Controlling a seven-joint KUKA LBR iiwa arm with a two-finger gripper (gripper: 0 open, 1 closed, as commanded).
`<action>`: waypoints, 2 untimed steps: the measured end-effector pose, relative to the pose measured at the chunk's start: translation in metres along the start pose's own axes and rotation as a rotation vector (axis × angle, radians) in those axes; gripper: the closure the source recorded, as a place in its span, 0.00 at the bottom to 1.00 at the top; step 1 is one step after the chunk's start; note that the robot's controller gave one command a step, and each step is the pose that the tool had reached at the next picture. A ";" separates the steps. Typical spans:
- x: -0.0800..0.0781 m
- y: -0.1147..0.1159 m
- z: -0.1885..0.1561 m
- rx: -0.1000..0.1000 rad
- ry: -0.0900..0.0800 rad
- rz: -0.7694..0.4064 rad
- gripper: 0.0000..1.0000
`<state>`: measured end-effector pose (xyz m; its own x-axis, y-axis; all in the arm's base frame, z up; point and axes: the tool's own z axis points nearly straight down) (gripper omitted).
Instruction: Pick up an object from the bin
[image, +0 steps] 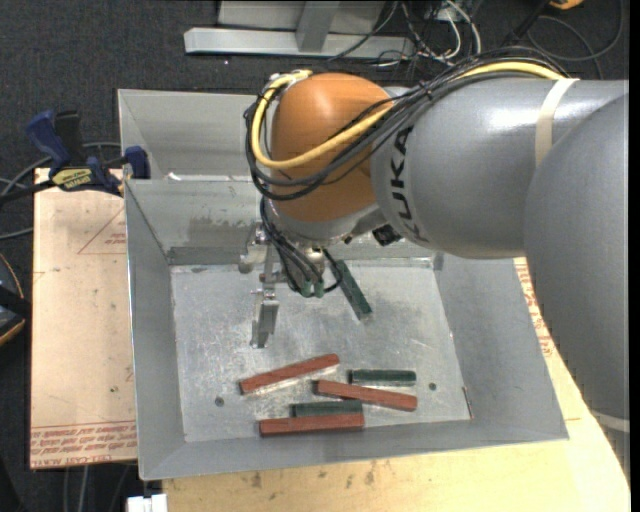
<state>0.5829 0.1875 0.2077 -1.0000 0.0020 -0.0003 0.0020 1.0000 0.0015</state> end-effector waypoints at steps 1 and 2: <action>0.014 -0.007 0.030 -0.001 -0.007 -0.068 0.00; 0.043 -0.024 0.125 0.000 -0.001 -0.012 1.00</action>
Offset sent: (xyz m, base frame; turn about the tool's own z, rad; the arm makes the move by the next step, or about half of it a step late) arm -0.0432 -0.0242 -0.1247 -0.0129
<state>0.5400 0.1636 0.0826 -0.9999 -0.0104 -0.0012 -0.0104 0.9999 0.0016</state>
